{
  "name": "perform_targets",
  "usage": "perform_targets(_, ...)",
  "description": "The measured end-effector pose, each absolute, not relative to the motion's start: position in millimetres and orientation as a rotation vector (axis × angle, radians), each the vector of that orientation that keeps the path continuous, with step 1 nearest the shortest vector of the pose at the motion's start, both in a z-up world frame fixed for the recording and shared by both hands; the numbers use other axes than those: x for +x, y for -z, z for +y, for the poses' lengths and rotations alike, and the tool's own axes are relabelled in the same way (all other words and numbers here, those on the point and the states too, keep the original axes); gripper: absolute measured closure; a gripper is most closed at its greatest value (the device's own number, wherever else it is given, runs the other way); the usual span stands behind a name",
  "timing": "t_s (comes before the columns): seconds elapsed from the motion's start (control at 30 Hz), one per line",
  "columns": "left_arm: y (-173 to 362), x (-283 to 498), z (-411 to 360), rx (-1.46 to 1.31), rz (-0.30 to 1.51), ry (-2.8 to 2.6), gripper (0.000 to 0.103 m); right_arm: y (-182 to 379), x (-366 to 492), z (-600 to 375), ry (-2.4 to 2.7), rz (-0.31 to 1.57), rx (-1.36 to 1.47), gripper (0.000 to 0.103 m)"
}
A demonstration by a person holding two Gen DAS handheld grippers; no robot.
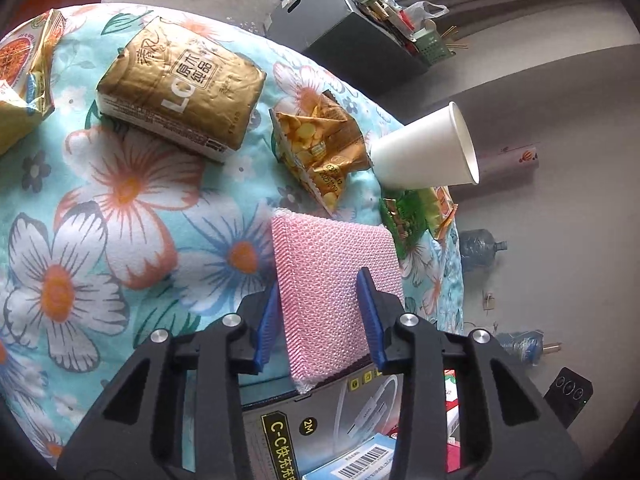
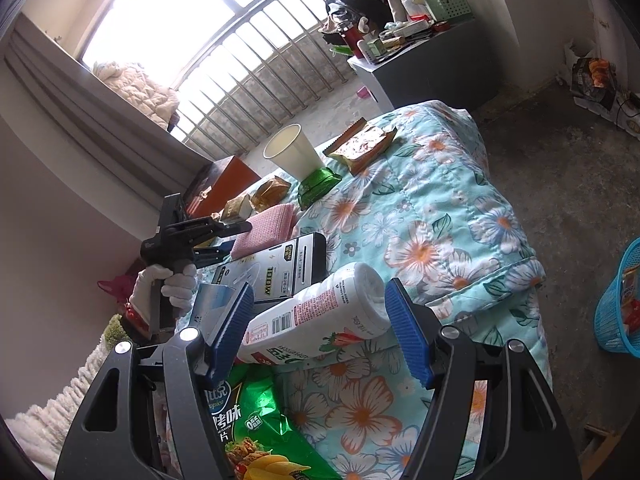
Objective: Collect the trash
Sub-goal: 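Grasp the pink scrub sponge with the left tool, then hold the pink sponge in the left tool while the right tool grasps the blue medicine box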
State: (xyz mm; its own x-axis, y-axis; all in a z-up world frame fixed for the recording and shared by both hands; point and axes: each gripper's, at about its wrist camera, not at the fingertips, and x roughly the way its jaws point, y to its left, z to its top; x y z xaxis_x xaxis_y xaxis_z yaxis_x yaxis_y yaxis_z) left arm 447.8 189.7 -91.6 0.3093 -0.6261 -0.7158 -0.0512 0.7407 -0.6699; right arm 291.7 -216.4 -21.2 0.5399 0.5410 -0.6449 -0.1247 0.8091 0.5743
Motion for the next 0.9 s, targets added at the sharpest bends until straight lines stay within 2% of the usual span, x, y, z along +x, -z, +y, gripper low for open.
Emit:
perform_targets(0.3, 67, 433, 189, -0.620, 1.083, 0.426, 0.075, 3, 280, -187, -0.503, 0.893, 0.484, 0.037)
perform_targets(0.57, 33, 404, 217, -0.691, 0.911, 0.434, 0.075, 7, 270, -87, -0.698, 0.977, 0.401, 0.037)
perform_targets(0.83, 23, 379, 245, -0.738, 0.846, 0.444, 0.075, 24, 290, 7, -0.597, 1.044, 0.203, 0.036)
perform_targets(0.9, 23, 371, 252, -0.746, 0.839, 0.446, 0.075, 31, 302, 20, -0.533, 1.060, 0.181, 0.034)
